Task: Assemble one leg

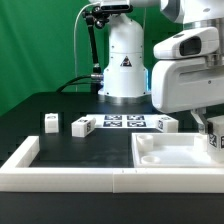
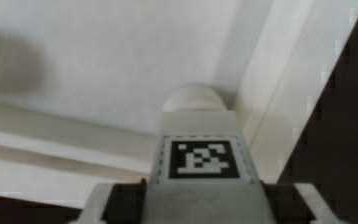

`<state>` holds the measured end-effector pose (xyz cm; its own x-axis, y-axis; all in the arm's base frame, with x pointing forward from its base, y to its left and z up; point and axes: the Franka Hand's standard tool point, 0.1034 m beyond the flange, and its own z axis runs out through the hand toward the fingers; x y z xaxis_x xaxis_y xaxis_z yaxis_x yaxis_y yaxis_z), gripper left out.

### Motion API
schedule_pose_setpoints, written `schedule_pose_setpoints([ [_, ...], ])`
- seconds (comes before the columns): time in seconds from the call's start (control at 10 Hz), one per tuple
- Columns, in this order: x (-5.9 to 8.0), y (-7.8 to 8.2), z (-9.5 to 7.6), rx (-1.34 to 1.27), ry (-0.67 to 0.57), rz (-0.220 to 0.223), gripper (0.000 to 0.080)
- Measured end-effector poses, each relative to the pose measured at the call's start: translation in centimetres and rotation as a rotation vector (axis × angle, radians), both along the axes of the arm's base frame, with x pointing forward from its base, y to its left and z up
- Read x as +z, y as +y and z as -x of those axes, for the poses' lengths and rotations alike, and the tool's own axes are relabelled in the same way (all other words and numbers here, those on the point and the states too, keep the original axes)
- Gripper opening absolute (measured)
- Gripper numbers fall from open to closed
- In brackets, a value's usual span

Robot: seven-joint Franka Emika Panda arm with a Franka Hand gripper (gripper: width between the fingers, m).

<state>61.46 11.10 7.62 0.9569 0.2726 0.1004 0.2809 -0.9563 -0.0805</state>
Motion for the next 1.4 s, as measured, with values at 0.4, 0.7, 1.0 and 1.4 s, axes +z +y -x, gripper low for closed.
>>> schedule_pose_setpoints([
  [0.4, 0.0, 0.2, 0.1, -0.131, 0.015, -0.017, 0.0292],
  [0.7, -0.2, 0.4, 0.2, -0.522, 0.032, -0.046, 0.0292],
  [1.0, -0.2, 0.6, 0.1, -0.868, 0.057, -0.082, 0.0294],
  [1.4, -0.3, 1.4, 0.3, -1.288, 0.105, -0.11, 0.0294],
])
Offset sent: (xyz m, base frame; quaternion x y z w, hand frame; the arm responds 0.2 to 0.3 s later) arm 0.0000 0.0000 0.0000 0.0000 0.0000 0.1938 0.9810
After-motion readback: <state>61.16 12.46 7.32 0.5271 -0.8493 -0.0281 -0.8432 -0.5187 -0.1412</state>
